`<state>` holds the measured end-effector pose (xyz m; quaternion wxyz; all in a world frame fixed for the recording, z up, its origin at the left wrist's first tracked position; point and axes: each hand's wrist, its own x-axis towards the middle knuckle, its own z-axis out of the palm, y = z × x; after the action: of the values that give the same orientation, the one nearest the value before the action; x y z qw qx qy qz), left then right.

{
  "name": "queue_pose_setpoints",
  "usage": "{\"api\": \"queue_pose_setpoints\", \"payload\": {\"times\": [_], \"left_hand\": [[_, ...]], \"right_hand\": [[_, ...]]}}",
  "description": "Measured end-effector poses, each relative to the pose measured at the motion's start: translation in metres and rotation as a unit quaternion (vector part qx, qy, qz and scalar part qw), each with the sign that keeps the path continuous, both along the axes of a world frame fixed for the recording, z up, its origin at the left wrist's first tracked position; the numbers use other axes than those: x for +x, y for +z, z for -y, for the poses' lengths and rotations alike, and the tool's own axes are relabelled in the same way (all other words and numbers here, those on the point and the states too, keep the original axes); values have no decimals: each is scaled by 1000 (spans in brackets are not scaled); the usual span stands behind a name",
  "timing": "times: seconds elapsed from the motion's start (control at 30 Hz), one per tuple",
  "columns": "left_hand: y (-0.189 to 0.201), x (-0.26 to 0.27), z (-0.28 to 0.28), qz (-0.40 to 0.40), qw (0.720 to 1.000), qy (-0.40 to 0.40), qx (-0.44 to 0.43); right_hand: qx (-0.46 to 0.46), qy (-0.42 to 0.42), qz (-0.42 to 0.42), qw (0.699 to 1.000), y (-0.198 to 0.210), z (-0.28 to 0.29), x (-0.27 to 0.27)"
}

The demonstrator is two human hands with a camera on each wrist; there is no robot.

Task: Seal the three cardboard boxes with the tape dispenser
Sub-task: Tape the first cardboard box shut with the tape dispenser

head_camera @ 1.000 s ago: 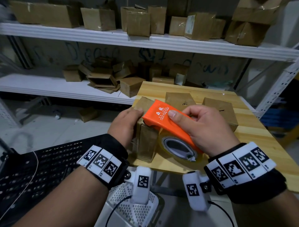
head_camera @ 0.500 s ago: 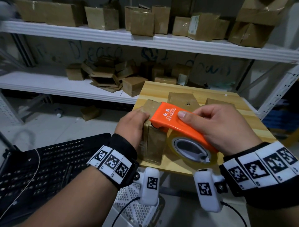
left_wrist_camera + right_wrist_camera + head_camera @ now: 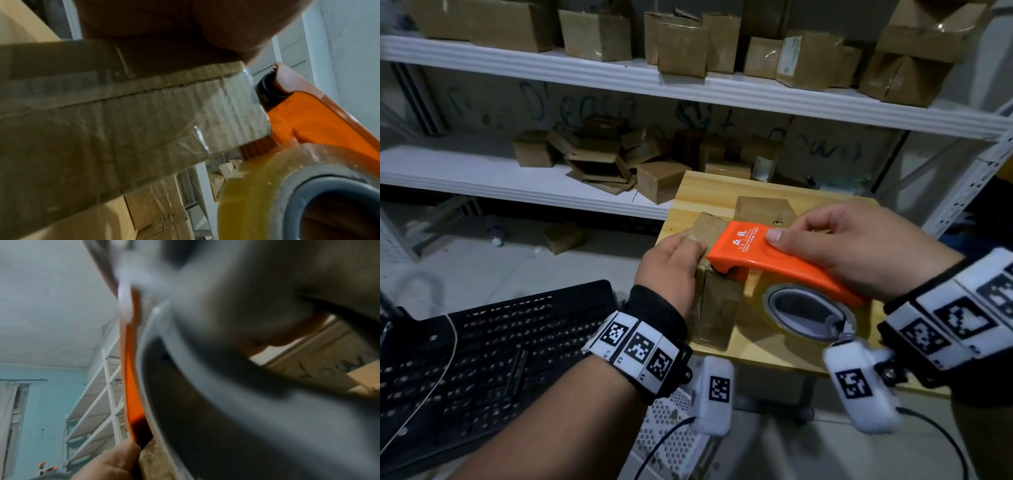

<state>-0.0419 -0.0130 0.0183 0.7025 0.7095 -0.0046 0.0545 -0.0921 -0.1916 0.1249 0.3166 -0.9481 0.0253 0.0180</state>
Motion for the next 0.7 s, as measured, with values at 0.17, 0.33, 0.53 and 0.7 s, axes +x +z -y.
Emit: {"api": "queue_pose_setpoints", "payload": {"times": [0.17, 0.33, 0.53, 0.7], "left_hand": [[0, -7, -1, -17, 1000, 4, -2], [4, -9, -3, -22, 1000, 4, 12], [3, -11, -3, -37, 999, -1, -16], [4, -15, -4, -34, 999, -2, -20]], "right_hand": [[-58, 20, -38, 997, 25, -2, 8], [-101, 24, -42, 994, 38, -4, 11], [-111, 23, -58, 992, 40, 1, 5], [-84, 11, -76, 993, 39, 16, -3]]}}
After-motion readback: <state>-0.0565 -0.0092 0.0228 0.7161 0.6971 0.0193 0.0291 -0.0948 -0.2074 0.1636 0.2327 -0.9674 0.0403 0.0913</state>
